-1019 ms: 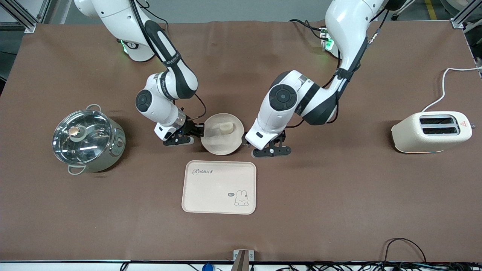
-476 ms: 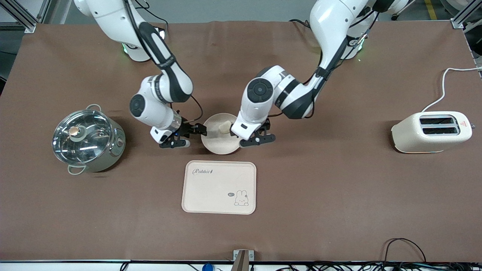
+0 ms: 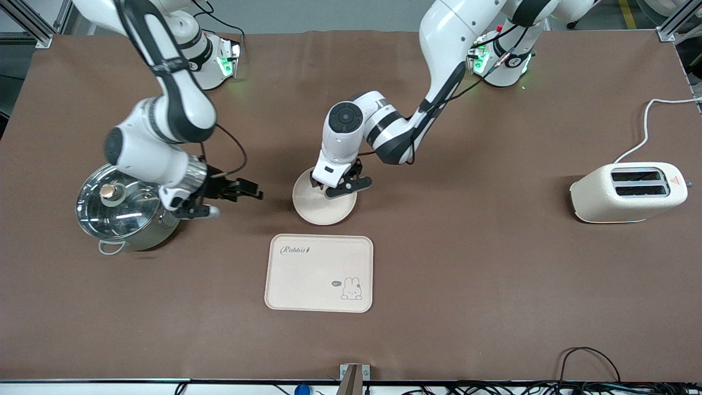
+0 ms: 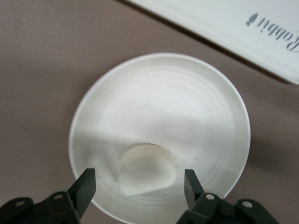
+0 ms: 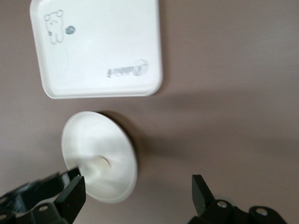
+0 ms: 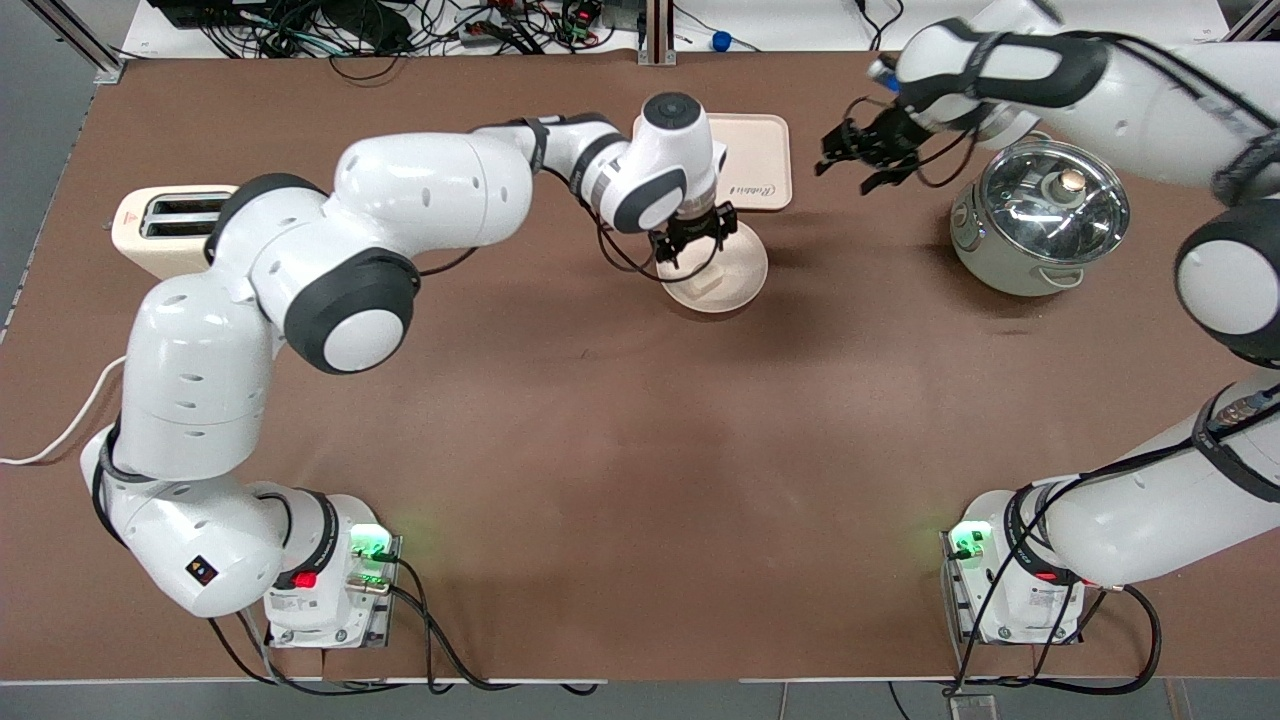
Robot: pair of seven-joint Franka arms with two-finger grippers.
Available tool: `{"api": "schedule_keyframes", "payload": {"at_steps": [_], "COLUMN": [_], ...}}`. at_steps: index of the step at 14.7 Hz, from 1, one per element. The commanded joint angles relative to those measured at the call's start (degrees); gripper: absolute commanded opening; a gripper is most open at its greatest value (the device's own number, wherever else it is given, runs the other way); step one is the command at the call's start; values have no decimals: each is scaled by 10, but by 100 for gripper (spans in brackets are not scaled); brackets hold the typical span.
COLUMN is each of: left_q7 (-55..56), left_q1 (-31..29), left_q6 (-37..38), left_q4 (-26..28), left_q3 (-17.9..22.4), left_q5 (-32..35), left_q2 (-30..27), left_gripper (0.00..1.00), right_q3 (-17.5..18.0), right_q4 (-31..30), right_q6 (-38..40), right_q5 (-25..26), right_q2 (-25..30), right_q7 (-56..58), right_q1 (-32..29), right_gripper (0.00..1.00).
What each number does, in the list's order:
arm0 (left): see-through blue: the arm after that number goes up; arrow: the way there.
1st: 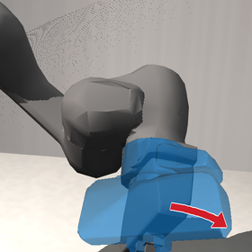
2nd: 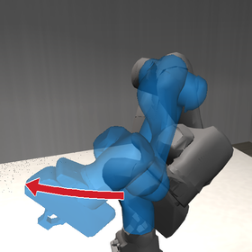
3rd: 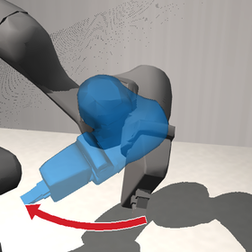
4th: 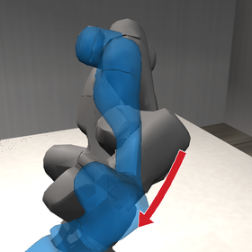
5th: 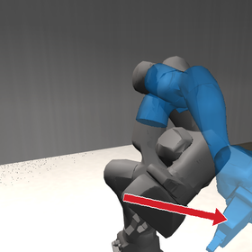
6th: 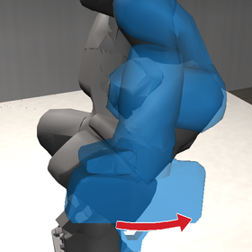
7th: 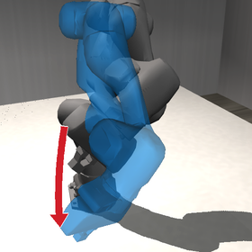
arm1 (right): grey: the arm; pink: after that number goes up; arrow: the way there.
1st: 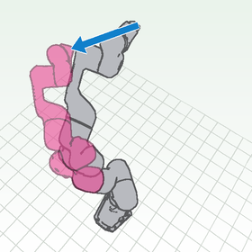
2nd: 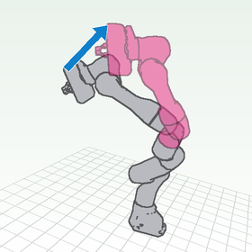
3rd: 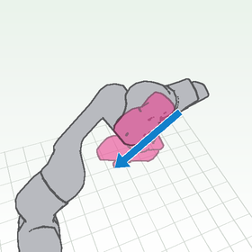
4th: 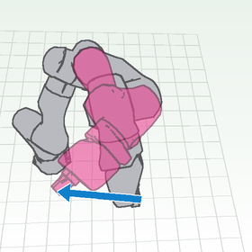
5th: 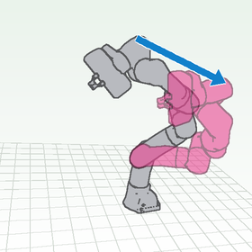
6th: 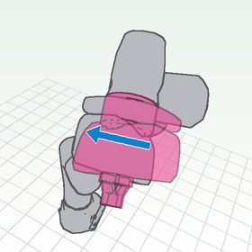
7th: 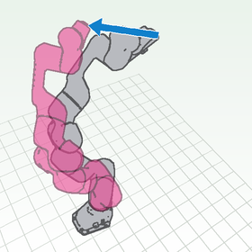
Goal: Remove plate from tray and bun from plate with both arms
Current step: 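Grasp the bun with the left gripper while the right gripper withdraws, then carry the bun toward the toaster and set it on the table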
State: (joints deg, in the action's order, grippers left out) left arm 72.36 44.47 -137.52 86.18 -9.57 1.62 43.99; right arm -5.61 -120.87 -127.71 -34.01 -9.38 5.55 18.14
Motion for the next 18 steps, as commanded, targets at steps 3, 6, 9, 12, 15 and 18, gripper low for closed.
{"api": "schedule_keyframes", "payload": {"at_steps": [3, 6, 9, 12, 15, 18], "left_q7": [20, 20, 18, 17, 16, 14], "left_q1": [9, 11, 11, 11, 11, 11], "left_q6": [-21, -22, -25, -25, -25, -25], "left_q4": [-7, -8, -8, -8, -8, -9], "left_q3": [8, 8, 7, 7, 7, 8], "left_q5": [10, 10, 9, 9, 9, 10], "left_q2": [16, 29, 30, 35, 41, 39], "left_gripper": [79, 70, 50, 25, 13, 0], "right_q3": [2, 2, 0, 1, 2, 4], "right_q4": [97, 172, 215, 243, 261, 264], "right_q6": [208, 274, 289, 314, 363, 377], "right_q5": [167, 240, 287, 342, 358, 358], "right_q2": [83, 109, 121, 142, 149, 149], "right_q7": [-8, -8, -7, -5, -12, -9], "right_q1": [-120, -151, -179, -191, -191, -189], "right_gripper": [100, 100, 100, 100, 100, 100]}}
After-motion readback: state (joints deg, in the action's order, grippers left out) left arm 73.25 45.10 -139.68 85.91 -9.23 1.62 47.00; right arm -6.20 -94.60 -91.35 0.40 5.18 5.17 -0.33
